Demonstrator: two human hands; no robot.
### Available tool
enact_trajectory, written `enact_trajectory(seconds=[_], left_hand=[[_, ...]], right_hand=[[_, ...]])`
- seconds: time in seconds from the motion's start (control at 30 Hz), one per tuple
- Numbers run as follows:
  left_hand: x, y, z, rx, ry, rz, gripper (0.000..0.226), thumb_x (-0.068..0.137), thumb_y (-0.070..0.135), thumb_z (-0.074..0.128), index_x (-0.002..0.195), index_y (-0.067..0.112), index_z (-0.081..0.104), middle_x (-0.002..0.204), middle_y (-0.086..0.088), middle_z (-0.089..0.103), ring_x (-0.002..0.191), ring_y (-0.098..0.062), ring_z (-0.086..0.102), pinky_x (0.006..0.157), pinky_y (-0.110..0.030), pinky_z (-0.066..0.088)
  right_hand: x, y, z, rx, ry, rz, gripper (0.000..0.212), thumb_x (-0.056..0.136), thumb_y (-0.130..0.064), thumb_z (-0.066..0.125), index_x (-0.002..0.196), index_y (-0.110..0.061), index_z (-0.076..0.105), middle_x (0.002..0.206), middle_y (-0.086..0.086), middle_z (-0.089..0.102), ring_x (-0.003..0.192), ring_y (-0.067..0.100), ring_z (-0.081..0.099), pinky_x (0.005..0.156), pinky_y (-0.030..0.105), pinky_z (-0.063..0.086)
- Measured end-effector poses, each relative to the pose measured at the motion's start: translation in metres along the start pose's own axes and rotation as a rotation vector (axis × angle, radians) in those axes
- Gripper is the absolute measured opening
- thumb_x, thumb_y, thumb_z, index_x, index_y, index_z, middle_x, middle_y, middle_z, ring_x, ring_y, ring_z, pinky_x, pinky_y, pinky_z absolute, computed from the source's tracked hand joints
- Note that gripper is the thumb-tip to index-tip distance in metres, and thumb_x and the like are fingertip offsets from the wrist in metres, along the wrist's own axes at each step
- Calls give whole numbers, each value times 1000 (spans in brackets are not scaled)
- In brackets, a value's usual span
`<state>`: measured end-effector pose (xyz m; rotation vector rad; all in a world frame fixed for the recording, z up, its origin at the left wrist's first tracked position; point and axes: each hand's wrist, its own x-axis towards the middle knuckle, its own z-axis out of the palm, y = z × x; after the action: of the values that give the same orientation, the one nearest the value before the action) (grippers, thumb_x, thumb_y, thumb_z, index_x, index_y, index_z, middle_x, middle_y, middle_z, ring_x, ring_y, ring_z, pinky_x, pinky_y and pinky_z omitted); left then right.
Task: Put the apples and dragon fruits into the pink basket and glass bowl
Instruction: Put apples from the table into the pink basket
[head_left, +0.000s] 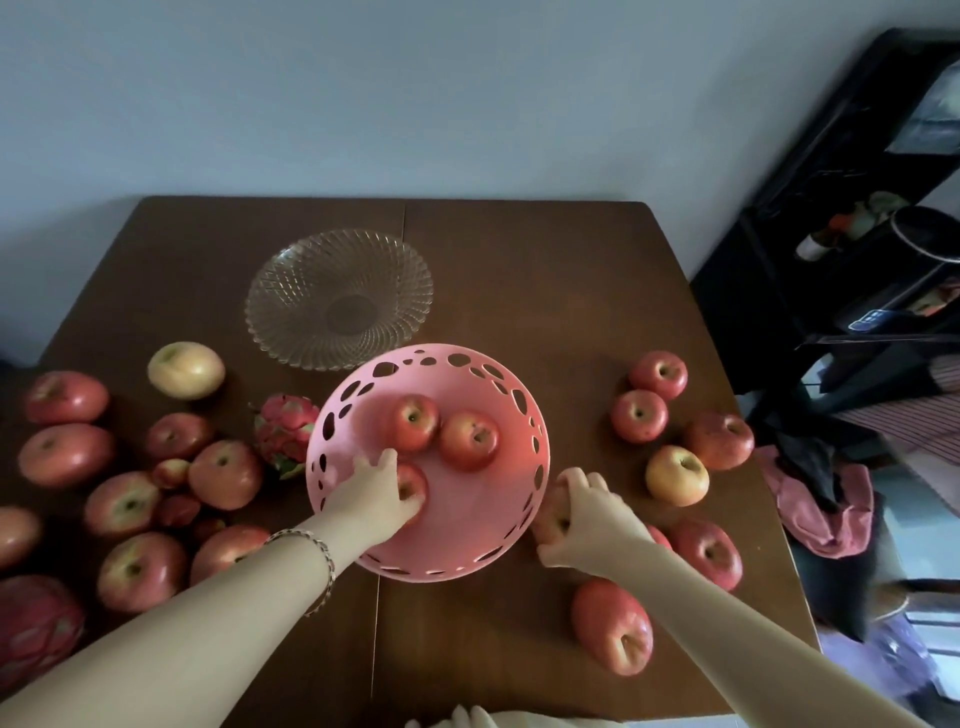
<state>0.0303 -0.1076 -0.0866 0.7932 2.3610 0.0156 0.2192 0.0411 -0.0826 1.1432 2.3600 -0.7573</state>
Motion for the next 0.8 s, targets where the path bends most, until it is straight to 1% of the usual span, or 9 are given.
enact_trajectory(seconds=[0.17, 0.2, 0.27, 0.33, 0.37, 0.47, 0.53, 0.67, 0.8], left_hand=[[-1, -1, 2, 23, 14, -14, 79, 78, 48, 66, 140, 18, 27, 138, -12, 36, 115, -29, 55, 81, -31, 47], [0, -1, 4, -10, 29, -12, 78, 77, 46, 67, 139, 18, 28, 137, -12, 37, 115, -29, 56, 82, -31, 47], [0, -3, 7, -111, 42, -11, 75, 75, 44, 71, 135, 19, 33, 133, -9, 41, 114, -27, 55, 80, -30, 45], [-1, -4, 9, -212, 50, -21, 75, 71, 45, 74, 132, 21, 37, 129, -8, 46, 114, -27, 55, 82, -31, 45], [-1, -5, 9, -247, 57, -24, 77, 69, 46, 76, 131, 21, 39, 128, -7, 48, 114, -27, 55, 85, -33, 47], [0, -5, 9, -374, 64, -12, 79, 62, 42, 82, 125, 19, 41, 124, -5, 53, 108, -25, 59, 86, -34, 49], [-1, -7, 8, -399, 43, 0, 77, 62, 38, 83, 123, 18, 40, 120, -3, 55, 105, -23, 60, 81, -29, 47], [-4, -13, 13, -213, 45, 31, 73, 73, 38, 74, 131, 18, 34, 127, -5, 51, 112, -26, 57, 88, -39, 50], [-6, -10, 14, -10, 107, 46, 75, 79, 45, 66, 137, 13, 32, 134, -7, 41, 123, -28, 44, 97, -37, 44]], right_hand=[[-25, -7, -55, -62, 237, -20, 84, 65, -38, 72, 137, -25, 31, 126, 5, 39, 109, 29, 47, 79, 29, 37], [-29, -13, -63, -31, 288, -57, 83, 65, -37, 72, 137, -26, 31, 128, 4, 38, 112, 27, 45, 80, 28, 35], [-34, -29, -70, 121, 324, -182, 81, 63, -35, 75, 134, -30, 36, 125, 2, 35, 113, 24, 44, 86, 28, 40], [-31, -50, -64, 228, 254, -287, 76, 60, -32, 76, 128, -32, 41, 119, 2, 32, 109, 24, 49, 92, 29, 47], [-26, -61, -55, 220, 184, -314, 74, 60, -31, 76, 126, -32, 43, 117, 2, 31, 108, 24, 50, 92, 29, 48], [-3, -88, -20, 41, -25, -318, 80, 62, -31, 76, 132, -26, 37, 126, 7, 28, 111, 29, 47, 91, 35, 49], [9, -95, 1, -53, -82, -282, 83, 64, -29, 78, 133, -19, 32, 134, 10, 26, 116, 32, 41, 90, 40, 48], [16, -93, 25, -69, -52, -229, 74, 70, -21, 76, 130, -14, 33, 135, 11, 26, 118, 33, 36, 91, 40, 44], [16, -95, 28, -130, -15, -253, 63, 73, -20, 73, 125, -13, 38, 137, 13, 23, 116, 33, 35, 86, 39, 46]])
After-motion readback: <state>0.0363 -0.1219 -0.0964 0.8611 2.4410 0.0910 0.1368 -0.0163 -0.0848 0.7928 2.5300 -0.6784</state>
